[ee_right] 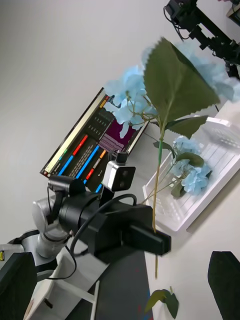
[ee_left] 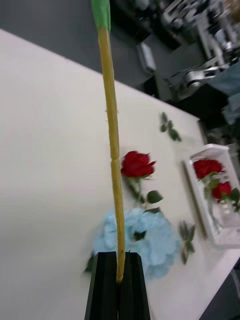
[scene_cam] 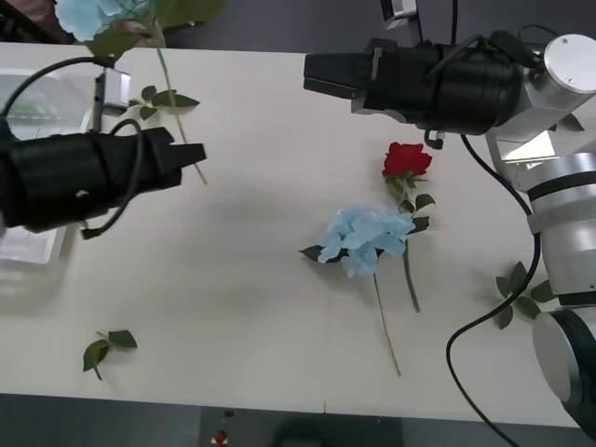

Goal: Put the red flowers into the right box and the blue flowers into the left box

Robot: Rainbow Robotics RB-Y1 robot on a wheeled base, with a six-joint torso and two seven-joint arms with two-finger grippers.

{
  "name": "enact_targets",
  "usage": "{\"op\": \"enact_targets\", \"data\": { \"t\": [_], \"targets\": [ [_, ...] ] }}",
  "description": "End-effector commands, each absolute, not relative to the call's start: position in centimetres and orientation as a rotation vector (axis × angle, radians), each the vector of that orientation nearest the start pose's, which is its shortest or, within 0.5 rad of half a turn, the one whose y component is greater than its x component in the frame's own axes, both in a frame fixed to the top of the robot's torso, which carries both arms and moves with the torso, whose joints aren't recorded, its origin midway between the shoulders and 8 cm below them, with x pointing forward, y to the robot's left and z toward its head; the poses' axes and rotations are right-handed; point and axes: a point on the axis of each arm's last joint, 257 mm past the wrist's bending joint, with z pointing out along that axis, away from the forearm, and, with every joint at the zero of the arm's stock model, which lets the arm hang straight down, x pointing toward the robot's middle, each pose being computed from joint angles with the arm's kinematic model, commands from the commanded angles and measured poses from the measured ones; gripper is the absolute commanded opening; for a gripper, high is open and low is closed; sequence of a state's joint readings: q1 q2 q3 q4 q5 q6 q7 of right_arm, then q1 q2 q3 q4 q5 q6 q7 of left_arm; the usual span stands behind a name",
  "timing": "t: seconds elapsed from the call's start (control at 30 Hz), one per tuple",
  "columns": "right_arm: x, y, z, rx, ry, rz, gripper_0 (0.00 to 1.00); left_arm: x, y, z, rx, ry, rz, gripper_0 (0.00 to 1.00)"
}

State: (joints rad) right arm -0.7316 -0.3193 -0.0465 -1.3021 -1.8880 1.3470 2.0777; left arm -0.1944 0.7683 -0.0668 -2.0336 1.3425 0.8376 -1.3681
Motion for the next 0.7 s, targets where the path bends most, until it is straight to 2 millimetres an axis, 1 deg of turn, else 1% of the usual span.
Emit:
{"op": "enact_targets", "data": {
  "t": [0.03,0.07,0.1,0.13,0.17,0.27,0.3,0.33,0.37,0.4,0.43,0.5,0.53,0.6,0.63,0.7],
  "targets": [
    [47.5,-3.0,1.9,-0.758,1.631,1.561,1.0,47.3,20.9,-8.9,0.089,2.067,-0.89,0.0],
    [47.9,-4.0,1.0,-0.737,1.69,1.537,1.0,47.4,22.9,-9.2,0.057,2.087,-0.865,0.0],
    [48.2,-4.9,0.3,-0.718,1.738,1.518,1.0,47.4,24.4,-9.6,0.039,2.104,-0.845,0.0],
    [48.6,-6.1,-0.9,-0.691,1.804,1.49,1.0,47.5,26.5,-10.3,0.008,2.129,-0.816,0.0],
    [48.8,-6.7,-1.5,-0.674,1.845,1.473,1.0,47.6,27.7,-10.7,-0.007,2.141,-0.797,0.0],
    [49.8,-10.3,-5.0,-0.579,2.067,1.354,1.0,47.7,33.2,-12.0,-0.094,2.183,-0.74,0.0],
    [50.0,-10.9,-5.5,-0.561,2.101,1.331,1.0,47.7,34.0,-12.2,-0.108,2.185,-0.731,0.0],
    [50.4,-12.5,-6.7,-0.508,2.191,1.271,1.0,47.8,36.1,-12.7,-0.136,2.189,-0.712,0.0],
    [50.6,-13.4,-7.6,-0.474,2.241,1.232,1.0,47.9,37.3,-13.1,-0.155,2.193,-0.7,0.0],
    [50.8,-14.0,-8.1,-0.452,2.275,1.203,1.0,47.9,37.8,-13.3,-0.163,2.195,-0.701,0.0],
    [51.2,-15.2,-9.4,-0.401,2.352,1.129,1.0,48.1,38.8,-13.8,-0.178,2.195,-0.706,0.0],
    [51.6,-16.2,-10.6,-0.354,2.419,1.055,1.0,48.3,39.6,-14.4,-0.192,2.192,-0.706,0.0],
    [51.9,-17.2,-11.7,-0.298,2.48,0.988,1.0,48.4,40.7,-14.8,-0.208,2.188,-0.692,0.0],
    [52.3,-17.6,-12.6,-0.249,2.524,0.936,1.0,48.4,41.9,-15.2,-0.216,2.188,-0.665,0.0],
    [52.5,-18.0,-13.5,-0.19,2.569,0.888,1.0,48.3,43.2,-15.7,-0.229,2.189,-0.64,0.0],
    [52.8,-18.3,-14.3,-0.132,2.608,0.832,1.0,48.3,44.2,-16.1,-0.245,2.188,-0.629,0.0]
  ]
}}
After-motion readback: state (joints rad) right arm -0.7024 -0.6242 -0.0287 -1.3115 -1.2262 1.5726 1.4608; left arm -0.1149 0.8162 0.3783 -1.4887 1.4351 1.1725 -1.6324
